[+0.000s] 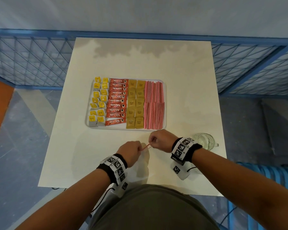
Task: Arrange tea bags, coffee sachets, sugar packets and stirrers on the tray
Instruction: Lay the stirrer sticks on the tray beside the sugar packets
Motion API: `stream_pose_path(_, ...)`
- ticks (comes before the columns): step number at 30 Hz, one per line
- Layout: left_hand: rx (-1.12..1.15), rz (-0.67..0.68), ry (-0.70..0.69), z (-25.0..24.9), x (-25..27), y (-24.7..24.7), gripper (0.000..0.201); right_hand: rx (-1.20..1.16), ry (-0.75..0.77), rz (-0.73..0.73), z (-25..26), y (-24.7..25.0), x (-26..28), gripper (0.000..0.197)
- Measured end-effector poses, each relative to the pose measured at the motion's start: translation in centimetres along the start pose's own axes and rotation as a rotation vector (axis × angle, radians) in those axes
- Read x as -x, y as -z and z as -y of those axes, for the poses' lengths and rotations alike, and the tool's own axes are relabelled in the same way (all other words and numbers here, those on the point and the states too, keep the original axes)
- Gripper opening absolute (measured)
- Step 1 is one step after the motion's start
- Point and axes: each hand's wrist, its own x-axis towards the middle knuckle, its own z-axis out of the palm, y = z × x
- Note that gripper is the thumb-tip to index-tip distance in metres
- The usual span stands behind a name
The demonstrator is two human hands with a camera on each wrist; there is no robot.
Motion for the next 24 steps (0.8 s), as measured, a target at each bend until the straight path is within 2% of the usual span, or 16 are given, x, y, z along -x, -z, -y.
stream_pose_path(2,0.124,-0.038,0.005,-0.1,-0.1,0.3,0.005,-0.134,-0.003,-0.092,-0.1,0.7,-0.1,0.009)
stream_pose_path(4,0.257,-0.073,0.018,-0.4,-0.3,0.8,0.010,-0.248,-0.019,-0.172,0.0,1.4,-0.2,0.010)
stream_pose_path(8,0.481,-0.096,0.033,-1.1,-1.2,1.8,0.015,-0.408,-0.030,-0.196,0.7,2.6,-0.2,0.014)
stream_pose_path(12,0.565,-0.134,-0.007,-1.7,-1.9,2.8,0.011,-0.440,-0.031,-0.204,0.8,2.5,-0.3,0.032)
stream_pose_path(16,0.642,-0.171,-0.026,-2.2,-2.6,3.4,0.010,-0.443,-0.027,-0.217,0.7,2.4,-0.4,0.032)
stream_pose_path(24,0.634,-0.222,-0.001,-2.2,-3.9,3.6,0.007,-0.350,-0.037,-0.218,0.4,4.3,-1.6,0.037)
